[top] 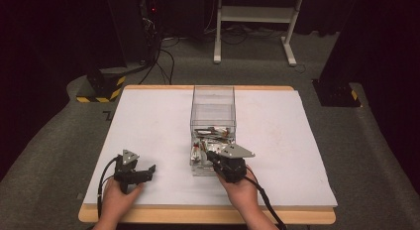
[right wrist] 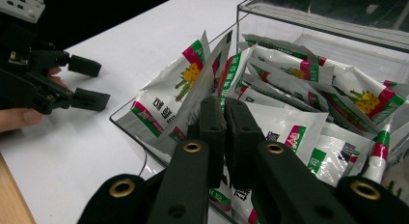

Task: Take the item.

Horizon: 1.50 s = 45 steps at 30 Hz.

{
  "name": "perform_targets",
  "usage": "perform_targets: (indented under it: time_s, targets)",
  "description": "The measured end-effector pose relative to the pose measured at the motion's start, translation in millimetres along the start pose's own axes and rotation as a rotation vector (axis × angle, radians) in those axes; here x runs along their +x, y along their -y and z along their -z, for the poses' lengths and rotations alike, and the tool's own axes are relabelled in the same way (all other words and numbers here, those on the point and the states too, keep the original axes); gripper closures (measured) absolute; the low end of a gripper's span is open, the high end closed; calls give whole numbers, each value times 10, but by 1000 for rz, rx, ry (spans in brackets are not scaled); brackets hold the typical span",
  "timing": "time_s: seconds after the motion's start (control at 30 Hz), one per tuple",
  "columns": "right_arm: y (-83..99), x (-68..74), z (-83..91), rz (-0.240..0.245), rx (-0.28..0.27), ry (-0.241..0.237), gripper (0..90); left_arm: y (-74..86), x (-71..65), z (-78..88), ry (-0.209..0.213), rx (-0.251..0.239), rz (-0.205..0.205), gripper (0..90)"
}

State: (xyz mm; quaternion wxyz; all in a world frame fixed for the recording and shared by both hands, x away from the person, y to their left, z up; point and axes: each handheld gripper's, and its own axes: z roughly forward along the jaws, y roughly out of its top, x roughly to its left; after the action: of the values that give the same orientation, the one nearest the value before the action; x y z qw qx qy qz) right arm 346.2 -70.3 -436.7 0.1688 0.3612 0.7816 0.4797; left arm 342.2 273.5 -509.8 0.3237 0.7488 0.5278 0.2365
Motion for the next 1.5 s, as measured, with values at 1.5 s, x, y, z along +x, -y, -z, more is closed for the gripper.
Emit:
perform_targets:
  time_s: [1.5]
  targets:
    - [-68, -126, 322, -29, -168, 30, 884, 1, -2, -2, -1, -4, 2, 138]
